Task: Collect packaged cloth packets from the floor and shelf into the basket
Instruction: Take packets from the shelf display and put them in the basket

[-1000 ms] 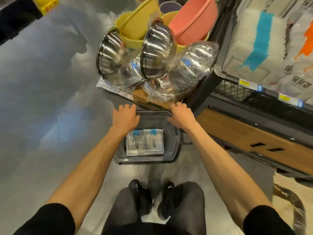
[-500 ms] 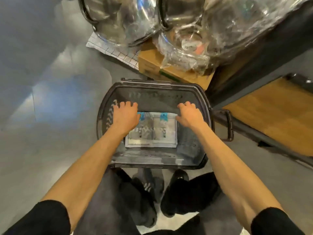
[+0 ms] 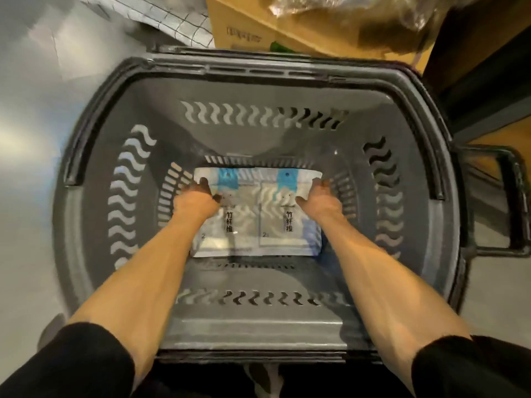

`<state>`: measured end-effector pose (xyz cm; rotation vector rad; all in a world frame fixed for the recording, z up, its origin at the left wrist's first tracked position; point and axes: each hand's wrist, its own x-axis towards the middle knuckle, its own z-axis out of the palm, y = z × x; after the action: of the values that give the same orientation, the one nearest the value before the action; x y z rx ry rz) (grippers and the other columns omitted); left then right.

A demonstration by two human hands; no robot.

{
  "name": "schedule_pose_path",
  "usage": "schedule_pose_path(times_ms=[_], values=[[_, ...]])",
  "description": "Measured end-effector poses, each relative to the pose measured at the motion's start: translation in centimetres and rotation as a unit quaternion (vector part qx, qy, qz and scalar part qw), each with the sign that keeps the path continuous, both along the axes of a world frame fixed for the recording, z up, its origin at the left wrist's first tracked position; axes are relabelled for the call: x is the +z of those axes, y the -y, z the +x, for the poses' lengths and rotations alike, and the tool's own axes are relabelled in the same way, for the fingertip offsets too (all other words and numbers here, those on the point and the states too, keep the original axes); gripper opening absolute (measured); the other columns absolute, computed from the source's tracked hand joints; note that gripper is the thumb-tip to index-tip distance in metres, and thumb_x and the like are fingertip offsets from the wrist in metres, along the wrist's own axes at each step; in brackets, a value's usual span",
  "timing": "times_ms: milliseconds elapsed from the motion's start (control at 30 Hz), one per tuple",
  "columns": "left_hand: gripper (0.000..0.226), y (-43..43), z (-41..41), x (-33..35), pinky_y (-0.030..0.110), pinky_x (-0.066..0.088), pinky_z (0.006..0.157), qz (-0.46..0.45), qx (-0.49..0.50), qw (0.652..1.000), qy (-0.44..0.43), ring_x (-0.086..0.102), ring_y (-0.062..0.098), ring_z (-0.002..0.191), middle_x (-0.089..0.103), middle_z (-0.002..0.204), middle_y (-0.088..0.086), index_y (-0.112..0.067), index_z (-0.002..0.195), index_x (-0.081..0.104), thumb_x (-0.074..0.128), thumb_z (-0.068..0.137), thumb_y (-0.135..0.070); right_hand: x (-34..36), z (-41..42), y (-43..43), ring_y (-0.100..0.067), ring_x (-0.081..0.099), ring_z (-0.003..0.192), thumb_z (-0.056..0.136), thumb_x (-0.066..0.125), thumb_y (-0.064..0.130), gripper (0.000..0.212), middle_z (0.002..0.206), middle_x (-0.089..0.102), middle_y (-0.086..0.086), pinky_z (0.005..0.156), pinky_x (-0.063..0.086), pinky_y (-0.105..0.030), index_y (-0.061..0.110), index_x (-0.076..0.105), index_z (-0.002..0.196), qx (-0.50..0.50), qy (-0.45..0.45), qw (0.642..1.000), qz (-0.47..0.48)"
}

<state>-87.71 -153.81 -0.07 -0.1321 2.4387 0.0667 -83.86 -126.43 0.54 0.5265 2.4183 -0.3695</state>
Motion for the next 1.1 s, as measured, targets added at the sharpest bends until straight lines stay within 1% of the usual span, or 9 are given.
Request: schedule_pose_path(times_ms=[133, 300, 467, 567, 667, 733, 833, 967, 1100], values=[[0.080, 0.1, -0.4, -3.3, 0.046, 0.043, 0.105, 0.039, 0.127, 0.991, 0.017, 0.046, 0.042, 0.133, 0.043, 0.147, 0.025, 0.003, 0.147, 0.030, 0.055, 0.097, -0.054, -3.1, 0.1, -0.5, -0.037, 0.047, 0.131, 0.094, 0.060, 0.051, 0.082, 0.148, 0.040, -0.018, 0.097, 0.045, -0.042, 0.002, 0.024, 0.148, -0.037, -0.015, 0.999, 0.031], [0.095, -0.5, 0.0, -5.4, 0.048, 0.036, 0.113, 0.034, 0.202, 0.979, 0.000, 0.035, 0.039, 0.143, 0.025, 0.158, 0.021, 0.005, 0.153, 0.017, 0.061, 0.093, -0.054, -5.2, -0.3, 0.1, -0.036, 0.052, 0.127, 0.089, 0.067, 0.054, 0.085, 0.146, 0.037, -0.018, 0.091, 0.048, -0.040, 0.002, 0.026, 0.143, -0.072, -0.023, 0.997, 0.034], [0.083, -0.7, 0.1, -4.9, 0.043, 0.040, 0.106, 0.050, 0.259, 0.964, -0.030, 0.043, 0.035, 0.137, 0.043, 0.145, 0.018, 0.001, 0.148, 0.027, 0.066, 0.093, -0.048, -6.3, -0.2, 0.3, -0.036, 0.048, 0.131, 0.078, 0.076, 0.057, 0.104, 0.150, 0.036, -0.020, 0.100, 0.049, -0.044, 0.001, 0.023, 0.147, -0.114, -0.015, 0.993, 0.005], [0.066, 0.0, -0.1, -5.4, 0.037, 0.046, 0.087, 0.147, 0.363, 0.920, -0.010, 0.059, 0.031, 0.116, 0.059, 0.116, 0.009, -0.003, 0.135, 0.045, 0.074, 0.089, -0.040, -6.8, 0.3, 0.5, -0.034, 0.052, 0.129, 0.073, 0.084, 0.051, 0.098, 0.142, 0.049, -0.017, 0.098, 0.047, -0.039, 0.003, 0.034, 0.143, -0.220, -0.021, 0.974, -0.043], [0.039, 0.4, 0.4, -4.2, 0.042, 0.056, 0.085, 0.287, 0.472, 0.833, -0.021, 0.066, 0.030, 0.102, 0.068, 0.119, 0.012, -0.008, 0.120, 0.055, 0.076, 0.089, -0.021, -6.2, 0.2, -0.3, -0.031, 0.061, 0.120, 0.078, 0.082, 0.042, 0.073, 0.134, 0.060, -0.014, 0.087, 0.050, -0.035, 0.004, 0.053, 0.133, -0.293, -0.006, 0.951, -0.094], [0.024, 0.7, 0.9, -2.2, 0.042, 0.057, 0.083, 0.352, 0.490, 0.797, -0.035, 0.068, 0.028, 0.093, 0.069, 0.114, 0.012, -0.013, 0.110, 0.056, 0.071, 0.092, -0.010, -5.4, 0.1, -0.7, -0.028, 0.067, 0.104, 0.082, 0.081, 0.030, 0.049, 0.125, 0.067, -0.013, 0.078, 0.052, -0.032, 0.005, 0.064, 0.121, -0.338, -0.015, 0.922, -0.190], [0.027, 1.8, 1.3, 1.9, 0.048, 0.056, 0.094, 0.385, 0.468, 0.795, -0.020, 0.069, 0.029, 0.101, 0.071, 0.116, 0.008, -0.018, 0.118, 0.061, 0.069, 0.093, -0.014, -1.6, 0.5, -0.6, -0.024, 0.065, 0.093, 0.084, 0.079, 0.013, 0.034, 0.118, 0.069, -0.011, 0.067, 0.054, -0.031, 0.008, 0.067, 0.115, -0.376, -0.049, 0.875, -0.302], [0.023, 2.8, 1.9, 11.2, 0.048, 0.056, 0.095, 0.404, 0.457, 0.792, -0.008, 0.070, 0.027, 0.101, 0.072, 0.114, 0.008, -0.017, 0.121, 0.065, 0.062, 0.098, -0.015, 8.4, 1.2, -0.4, -0.021, 0.066, 0.093, 0.087, 0.076, 0.016, 0.028, 0.113, 0.070, -0.008, 0.079, 0.053, -0.032, 0.009, 0.069, 0.113, -0.342, -0.070, 0.880, -0.323], [0.014, 3.6, 3.3, 22.8, 0.045, 0.057, 0.090, 0.424, 0.405, 0.810, 0.012, 0.072, 0.027, 0.094, 0.074, 0.110, 0.012, -0.015, 0.110, 0.068, 0.062, 0.098, -0.014, 19.7, 3.5, -0.6, -0.017, 0.067, 0.083, 0.090, 0.073, 0.014, 0.021, 0.106, 0.070, -0.007, 0.059, 0.051, -0.018, 0.008, 0.070, 0.109, -0.309, -0.081, 0.888, -0.331]])
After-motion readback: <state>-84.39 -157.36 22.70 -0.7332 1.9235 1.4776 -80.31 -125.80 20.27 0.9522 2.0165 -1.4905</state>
